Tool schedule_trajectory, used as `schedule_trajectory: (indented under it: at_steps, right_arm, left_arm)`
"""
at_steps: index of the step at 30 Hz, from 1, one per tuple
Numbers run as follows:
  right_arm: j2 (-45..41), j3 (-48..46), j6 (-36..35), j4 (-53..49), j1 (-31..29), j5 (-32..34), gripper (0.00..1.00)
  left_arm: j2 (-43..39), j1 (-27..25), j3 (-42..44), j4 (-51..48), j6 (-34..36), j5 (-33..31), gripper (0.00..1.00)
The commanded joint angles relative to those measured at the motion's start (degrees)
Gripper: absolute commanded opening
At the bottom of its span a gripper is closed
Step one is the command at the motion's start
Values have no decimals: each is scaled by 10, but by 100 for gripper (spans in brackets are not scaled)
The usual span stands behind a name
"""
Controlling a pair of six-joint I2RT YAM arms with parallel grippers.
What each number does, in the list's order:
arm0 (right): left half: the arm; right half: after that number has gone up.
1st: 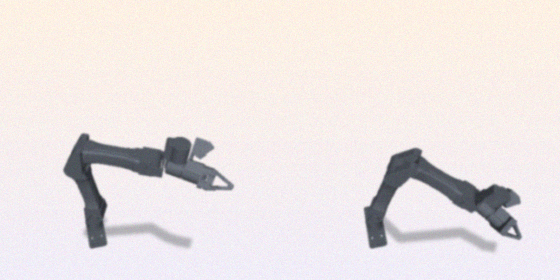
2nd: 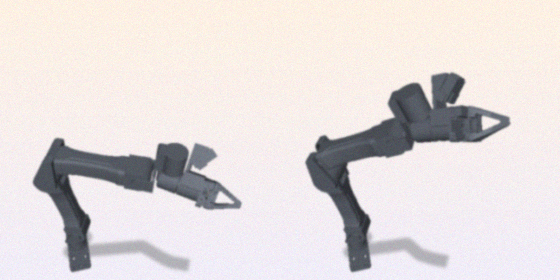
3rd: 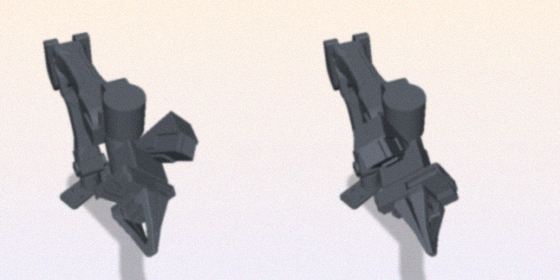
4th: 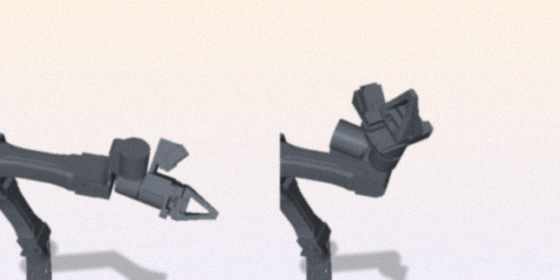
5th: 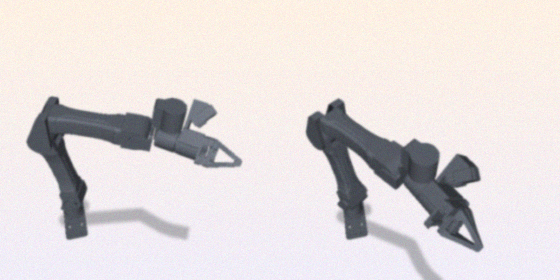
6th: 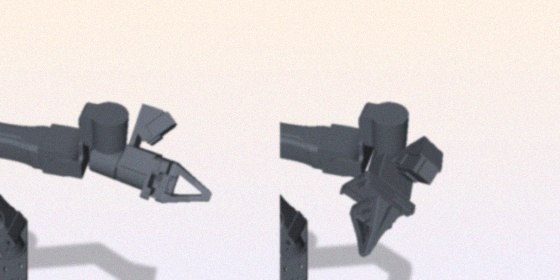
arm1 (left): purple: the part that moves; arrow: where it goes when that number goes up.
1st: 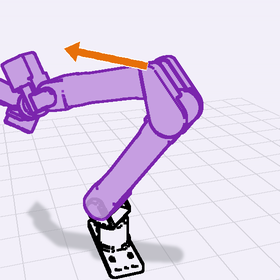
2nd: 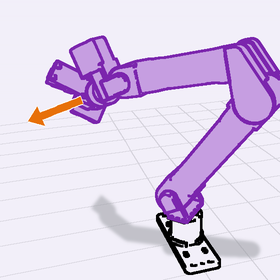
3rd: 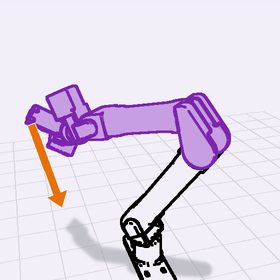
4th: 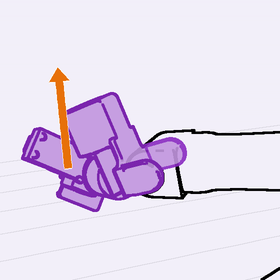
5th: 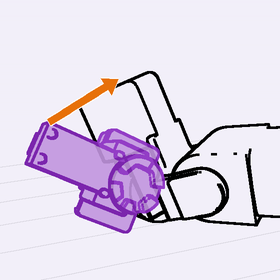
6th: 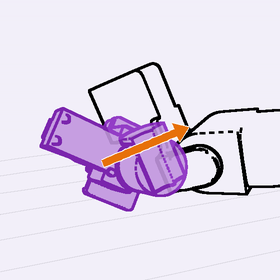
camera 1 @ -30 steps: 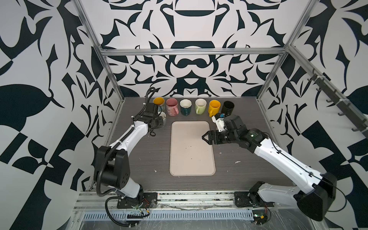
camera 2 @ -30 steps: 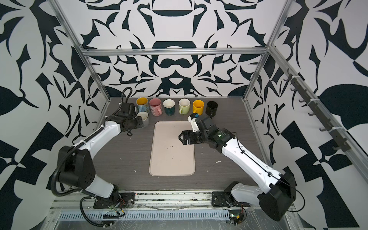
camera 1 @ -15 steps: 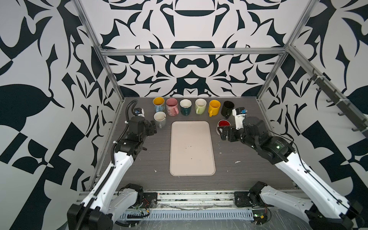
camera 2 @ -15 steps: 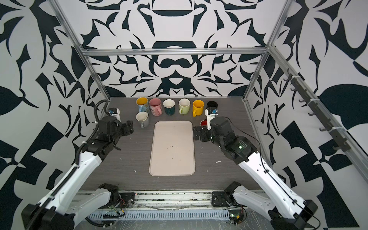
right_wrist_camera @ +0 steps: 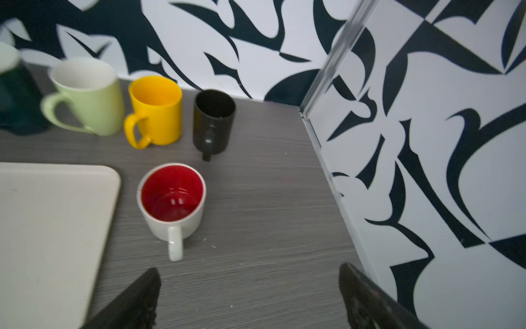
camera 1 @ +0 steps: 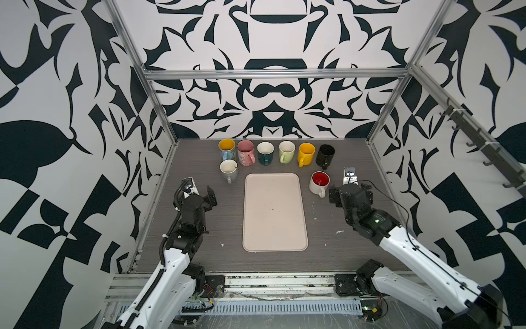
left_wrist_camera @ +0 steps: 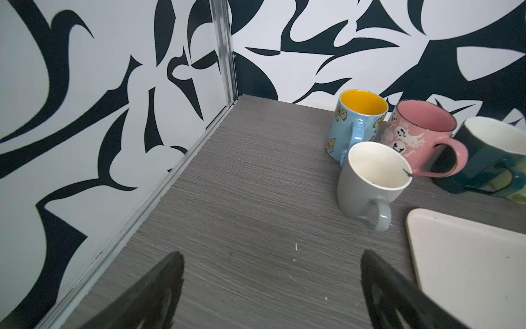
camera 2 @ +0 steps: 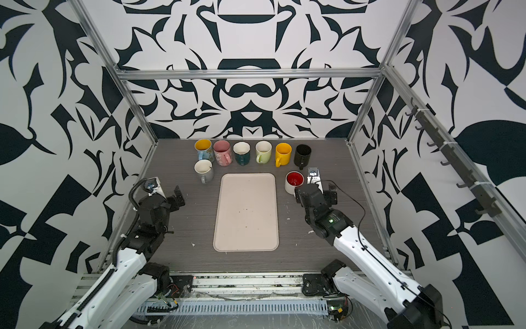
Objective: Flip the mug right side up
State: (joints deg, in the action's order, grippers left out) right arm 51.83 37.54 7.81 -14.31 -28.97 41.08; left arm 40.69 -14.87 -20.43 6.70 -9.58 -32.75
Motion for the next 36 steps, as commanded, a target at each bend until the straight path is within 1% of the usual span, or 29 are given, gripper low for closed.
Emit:
schedule_trajectory:
  at_steps: [1, 3, 4, 8, 10, 13, 17, 19, 20, 22, 24, 26, 28, 29, 31, 33, 36]
  right_arm:
    - [10, -56, -47, 180, 43, 19, 99]
    - [32, -88, -46, 237, 70, 0, 99]
    - [42, -99, -46, 257, 80, -5, 99]
    - [104, -129, -57, 342, 104, -19, 99]
    - [139, -139, -70, 389, 107, -19, 99]
    - [196, -151, -81, 461, 109, -23, 100]
    - [259, -171, -82, 553, 110, -40, 99]
    - [282, -170, -92, 589, 111, -39, 100]
    - [287, -167, -91, 591, 112, -45, 100]
    - [303, -160, -109, 605, 113, -48, 100]
    - [324, -162, -123, 636, 116, -51, 100]
    - [351, -172, -133, 687, 117, -52, 100]
    - [366, -173, -144, 717, 118, -53, 100]
    - [360, -170, -135, 694, 120, -56, 100]
    - [355, -172, -125, 687, 130, -73, 100]
    - [351, -177, -112, 689, 143, -90, 100]
    - [349, -188, -81, 690, 179, -140, 100]
  left_arm:
    - [12, 2, 71, 193, 66, -32, 100]
    - [30, 3, 106, 273, 90, -26, 100]
    - [39, 3, 113, 289, 95, -24, 100]
    - [89, 3, 106, 299, 102, -9, 99]
    - [130, 4, 108, 335, 114, 0, 100]
    - [216, 13, 119, 434, 121, -7, 100]
    - [318, 25, 112, 539, 133, 6, 100]
    - [367, 32, 105, 574, 142, 26, 100]
    - [386, 39, 99, 586, 140, 38, 99]
    - [429, 57, 92, 613, 125, 67, 100]
    - [487, 64, 90, 674, 128, 76, 99]
    - [515, 72, 106, 739, 124, 81, 99]
    - [526, 87, 120, 759, 102, 89, 100]
    - [525, 91, 113, 747, 98, 88, 100]
    - [521, 94, 98, 721, 101, 106, 100]
    - [508, 95, 83, 671, 102, 109, 100]
    - [496, 107, 57, 610, 91, 122, 100]
